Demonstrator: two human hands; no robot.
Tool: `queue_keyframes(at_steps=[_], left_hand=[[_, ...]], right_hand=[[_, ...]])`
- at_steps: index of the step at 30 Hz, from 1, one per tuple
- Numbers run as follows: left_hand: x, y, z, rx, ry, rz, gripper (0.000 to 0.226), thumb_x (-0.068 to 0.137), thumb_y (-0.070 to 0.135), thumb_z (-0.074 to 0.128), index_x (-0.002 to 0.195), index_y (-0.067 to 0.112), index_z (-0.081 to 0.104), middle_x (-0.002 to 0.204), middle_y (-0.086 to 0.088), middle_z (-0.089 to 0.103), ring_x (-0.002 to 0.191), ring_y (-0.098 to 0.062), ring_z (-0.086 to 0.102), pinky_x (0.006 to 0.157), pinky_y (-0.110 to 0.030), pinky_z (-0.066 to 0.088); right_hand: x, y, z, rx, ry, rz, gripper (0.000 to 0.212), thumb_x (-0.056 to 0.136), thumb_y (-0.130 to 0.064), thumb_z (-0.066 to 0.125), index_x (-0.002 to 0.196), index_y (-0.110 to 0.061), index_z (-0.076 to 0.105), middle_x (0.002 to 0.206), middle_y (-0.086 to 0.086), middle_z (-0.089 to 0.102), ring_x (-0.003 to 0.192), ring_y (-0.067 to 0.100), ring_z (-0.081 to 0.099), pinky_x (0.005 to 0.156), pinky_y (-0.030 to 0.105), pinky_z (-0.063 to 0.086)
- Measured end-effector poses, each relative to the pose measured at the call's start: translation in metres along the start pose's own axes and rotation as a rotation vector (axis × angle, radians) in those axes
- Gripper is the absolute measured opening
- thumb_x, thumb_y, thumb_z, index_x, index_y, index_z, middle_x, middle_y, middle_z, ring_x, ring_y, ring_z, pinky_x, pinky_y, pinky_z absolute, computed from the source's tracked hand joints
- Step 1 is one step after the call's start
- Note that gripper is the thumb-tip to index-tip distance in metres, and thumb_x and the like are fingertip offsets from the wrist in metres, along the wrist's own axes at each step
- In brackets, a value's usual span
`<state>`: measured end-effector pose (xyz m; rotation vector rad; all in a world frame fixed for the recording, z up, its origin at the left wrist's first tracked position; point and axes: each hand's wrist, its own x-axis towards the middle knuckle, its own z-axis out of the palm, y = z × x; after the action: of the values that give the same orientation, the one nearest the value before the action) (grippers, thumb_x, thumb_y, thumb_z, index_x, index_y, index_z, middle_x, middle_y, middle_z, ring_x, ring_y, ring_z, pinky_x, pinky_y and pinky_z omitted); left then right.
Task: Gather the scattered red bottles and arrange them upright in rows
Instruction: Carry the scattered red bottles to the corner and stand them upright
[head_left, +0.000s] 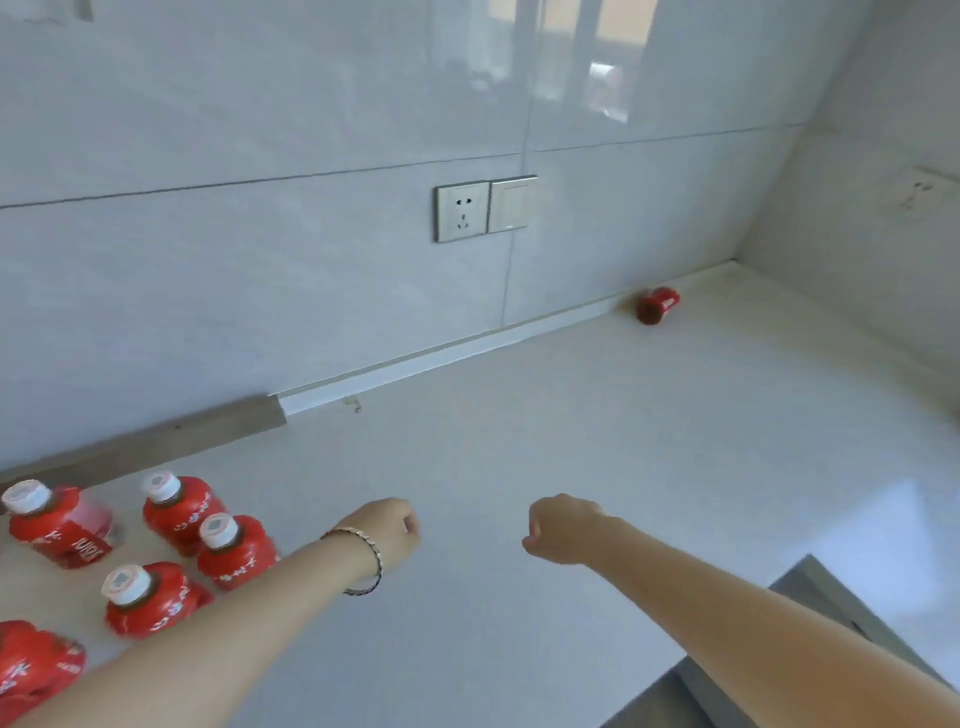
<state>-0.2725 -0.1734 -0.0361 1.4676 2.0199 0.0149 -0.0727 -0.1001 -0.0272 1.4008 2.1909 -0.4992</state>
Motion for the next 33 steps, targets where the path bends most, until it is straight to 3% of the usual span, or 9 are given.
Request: queue_keyframes(at_steps=[4, 7, 10, 14, 16, 19, 24, 29, 33], left_hand=[[0.037, 0.120, 0.019, 0.070, 0.016, 0.116, 0.021, 0.090, 0.019, 0.047, 0.105, 0.015, 0.061, 0.120, -0.005, 0.063, 0.111, -0.023, 0.059, 0.093, -0.028, 0.046], [0.055, 0.209, 0.041, 0.124, 0.010, 0.174, 0.025, 0.089, 0.019, 0.046, 0.109, 0.015, 0.061, 0.120, -0.003, 0.063, 0.111, -0.023, 0.059, 0.093, -0.028, 0.046], [0.075, 0.287, 0.060, 0.193, 0.015, 0.201, 0.018, 0.089, 0.021, 0.044, 0.099, 0.022, 0.059, 0.119, -0.001, 0.063, 0.110, -0.022, 0.059, 0.093, -0.029, 0.046], [0.111, 0.370, 0.067, 0.210, 0.056, 0.195, 0.005, 0.088, 0.021, 0.045, 0.085, 0.024, 0.049, 0.116, -0.001, 0.064, 0.105, -0.023, 0.060, 0.092, -0.031, 0.047], [0.129, 0.402, 0.065, 0.221, 0.071, 0.187, 0.006, 0.088, 0.020, 0.045, 0.085, 0.023, 0.049, 0.115, -0.002, 0.064, 0.102, -0.023, 0.060, 0.092, -0.031, 0.047], [0.163, 0.440, 0.060, 0.220, 0.105, 0.173, 0.006, 0.088, 0.019, 0.045, 0.085, 0.022, 0.049, 0.115, -0.003, 0.064, 0.106, -0.024, 0.060, 0.091, -0.032, 0.047], [0.242, 0.487, 0.046, 0.209, 0.146, 0.149, 0.012, 0.090, 0.020, 0.043, 0.092, 0.021, 0.054, 0.118, -0.003, 0.064, 0.108, -0.025, 0.060, 0.089, -0.031, 0.047], [0.349, 0.535, 0.023, 0.125, 0.108, 0.101, 0.034, 0.091, 0.024, 0.047, 0.125, 0.015, 0.050, 0.132, -0.004, 0.055, 0.118, -0.024, 0.055, 0.097, -0.034, 0.044], [0.430, 0.559, 0.009, 0.146, 0.178, 0.098, 0.049, 0.088, 0.023, 0.054, 0.133, 0.012, 0.040, 0.135, -0.009, 0.046, 0.118, -0.030, 0.052, 0.089, -0.036, 0.045]], right_hand=[[-0.025, 0.132, -0.012, 0.082, 0.079, 0.176, 0.035, 0.092, -0.029, 0.044, 0.119, -0.010, 0.057, 0.122, 0.009, 0.061, 0.109, 0.028, 0.060, 0.086, 0.032, 0.048], [-0.039, 0.228, -0.023, 0.200, 0.184, 0.288, 0.031, 0.093, -0.026, 0.043, 0.116, -0.010, 0.058, 0.120, 0.009, 0.061, 0.102, 0.028, 0.061, 0.073, 0.027, 0.041], [-0.046, 0.315, -0.034, 0.262, 0.214, 0.353, 0.031, 0.092, -0.025, 0.044, 0.117, -0.011, 0.058, 0.118, 0.007, 0.062, 0.096, 0.026, 0.060, 0.070, 0.025, 0.038], [-0.043, 0.408, -0.051, 0.234, 0.192, 0.405, 0.031, 0.091, -0.018, 0.043, 0.116, -0.010, 0.058, 0.101, 0.006, 0.058, 0.081, 0.023, 0.049, 0.056, 0.019, 0.033], [-0.036, 0.442, -0.062, 0.228, 0.181, 0.410, 0.029, 0.092, -0.019, 0.043, 0.115, -0.010, 0.058, 0.096, 0.004, 0.053, 0.082, 0.025, 0.050, 0.054, 0.019, 0.032], [-0.013, 0.483, -0.077, 0.223, 0.158, 0.410, 0.029, 0.091, -0.019, 0.044, 0.115, -0.009, 0.059, 0.093, 0.003, 0.051, 0.083, 0.025, 0.050, 0.066, 0.023, 0.038], [0.043, 0.530, -0.104, 0.215, 0.143, 0.404, 0.030, 0.092, -0.021, 0.044, 0.115, -0.009, 0.058, 0.095, 0.004, 0.050, 0.084, 0.025, 0.049, 0.070, 0.025, 0.038], [0.123, 0.567, -0.147, 0.187, 0.125, 0.424, 0.024, 0.091, -0.017, 0.043, 0.108, -0.011, 0.059, 0.101, 0.007, 0.059, 0.087, 0.026, 0.054, 0.065, 0.023, 0.038], [0.194, 0.586, -0.168, 0.179, 0.101, 0.429, 0.028, 0.090, -0.014, 0.044, 0.113, -0.010, 0.060, 0.116, 0.007, 0.064, 0.102, 0.026, 0.062, 0.072, 0.023, 0.039]])
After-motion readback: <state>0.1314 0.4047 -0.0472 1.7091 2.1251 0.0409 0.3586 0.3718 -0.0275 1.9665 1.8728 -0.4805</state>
